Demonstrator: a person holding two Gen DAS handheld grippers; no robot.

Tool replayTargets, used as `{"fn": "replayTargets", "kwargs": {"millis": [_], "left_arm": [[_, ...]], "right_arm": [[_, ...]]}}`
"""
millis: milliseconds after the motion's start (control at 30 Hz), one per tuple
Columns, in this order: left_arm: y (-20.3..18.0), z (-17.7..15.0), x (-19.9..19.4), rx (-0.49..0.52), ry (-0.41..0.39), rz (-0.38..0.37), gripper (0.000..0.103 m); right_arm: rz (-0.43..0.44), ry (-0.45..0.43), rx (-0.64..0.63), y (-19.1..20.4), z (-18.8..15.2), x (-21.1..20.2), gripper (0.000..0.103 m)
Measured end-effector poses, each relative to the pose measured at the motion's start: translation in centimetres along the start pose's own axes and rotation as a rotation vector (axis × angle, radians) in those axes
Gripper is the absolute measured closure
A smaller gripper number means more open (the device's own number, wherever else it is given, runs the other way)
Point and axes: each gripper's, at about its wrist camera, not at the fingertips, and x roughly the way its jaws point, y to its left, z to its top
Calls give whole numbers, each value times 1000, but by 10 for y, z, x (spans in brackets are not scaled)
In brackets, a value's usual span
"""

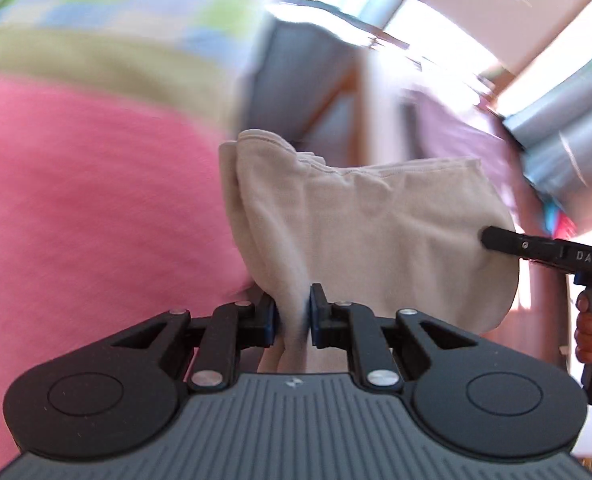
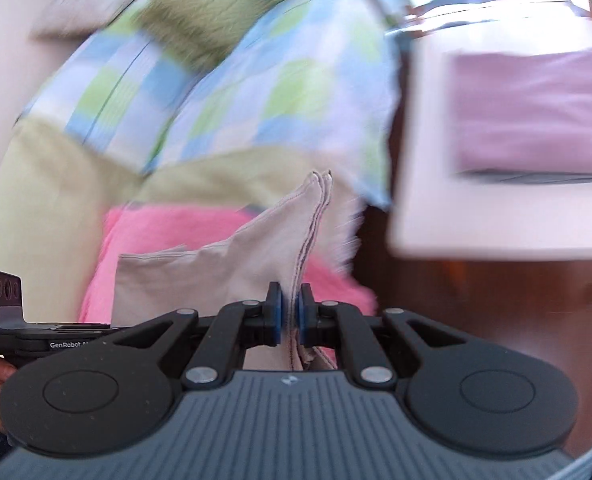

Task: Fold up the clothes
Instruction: 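Lift the folded tank top with both grippers and carry it to the white chair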

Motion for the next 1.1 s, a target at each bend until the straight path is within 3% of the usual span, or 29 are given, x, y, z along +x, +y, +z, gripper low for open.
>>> {"fn": "replayTargets", "kwargs": {"millis": [233,367,533,700,1100], "left_arm": [[-124,101,82,155,-9,-28,86],[-153,153,132,186,-11,-8,86],[-173,198,189,221,12,34,85],[-178,205,202,247,33,69,85],[-177,191,209,231,86,47,85]], "right_arm": [[-101,-146,77,-144,91,-60,96],[-116,-178,120,-197,137,-60,96],[-121,-172,168,-237,167,-43,96],[-108,-155,199,-252,169,-28,96],[-140,-112,230,-255,154,-13,96]]}}
